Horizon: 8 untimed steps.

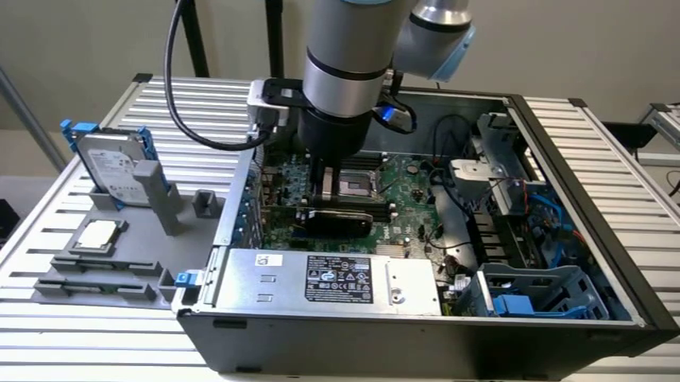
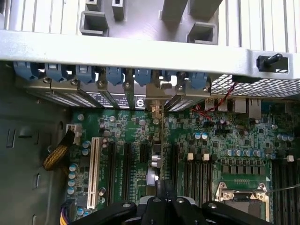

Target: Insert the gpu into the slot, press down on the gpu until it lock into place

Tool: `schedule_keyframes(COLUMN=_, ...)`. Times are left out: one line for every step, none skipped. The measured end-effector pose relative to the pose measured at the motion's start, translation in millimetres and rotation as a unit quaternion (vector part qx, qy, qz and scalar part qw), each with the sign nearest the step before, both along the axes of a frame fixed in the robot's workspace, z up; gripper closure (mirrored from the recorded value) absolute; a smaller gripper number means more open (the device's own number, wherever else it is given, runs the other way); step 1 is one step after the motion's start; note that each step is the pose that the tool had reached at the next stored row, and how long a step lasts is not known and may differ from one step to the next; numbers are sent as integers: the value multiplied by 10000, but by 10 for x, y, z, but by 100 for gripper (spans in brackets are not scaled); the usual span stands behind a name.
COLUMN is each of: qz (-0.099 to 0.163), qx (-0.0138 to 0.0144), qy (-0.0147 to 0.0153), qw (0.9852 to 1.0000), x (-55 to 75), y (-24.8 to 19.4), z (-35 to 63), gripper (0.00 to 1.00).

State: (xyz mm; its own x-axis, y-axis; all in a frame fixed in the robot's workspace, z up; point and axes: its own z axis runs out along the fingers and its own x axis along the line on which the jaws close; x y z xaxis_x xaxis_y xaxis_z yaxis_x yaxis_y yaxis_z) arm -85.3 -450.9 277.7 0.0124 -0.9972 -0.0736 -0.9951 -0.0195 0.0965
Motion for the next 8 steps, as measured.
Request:
schedule_keyframes(qz=0, qx=-6, qy=-6, qw=10000, x=0, y=1, z=-16, gripper=89)
schedule_keyframes(qz=0, qx=-11, qy=-11, qw=10000, x=-1, y=1, z=-32, gripper=89)
schedule_keyframes(qz=0, qx=-15, qy=-16, qw=10000, x=-1, y=2, z=-47, gripper=89)
schedule_keyframes(qz=0, qx=-22, qy=-20, qw=10000, x=-2, y=3, z=-59, gripper=89)
schedule_keyframes(qz=1, qx=-28, qy=-22, qw=10000, x=-2, y=3, z=-69, gripper=89)
schedule_keyframes(qz=0, qx=-33, qy=-24, qw=10000, x=-3, y=3, z=-79, gripper=89)
schedule_keyframes(qz=0, qx=-33, qy=-29, qw=10000, x=-4, y=4, z=-91, gripper=89)
schedule_keyframes(qz=0, qx=-36, qy=-32, qw=10000, x=-5, y=5, z=-101, gripper=89)
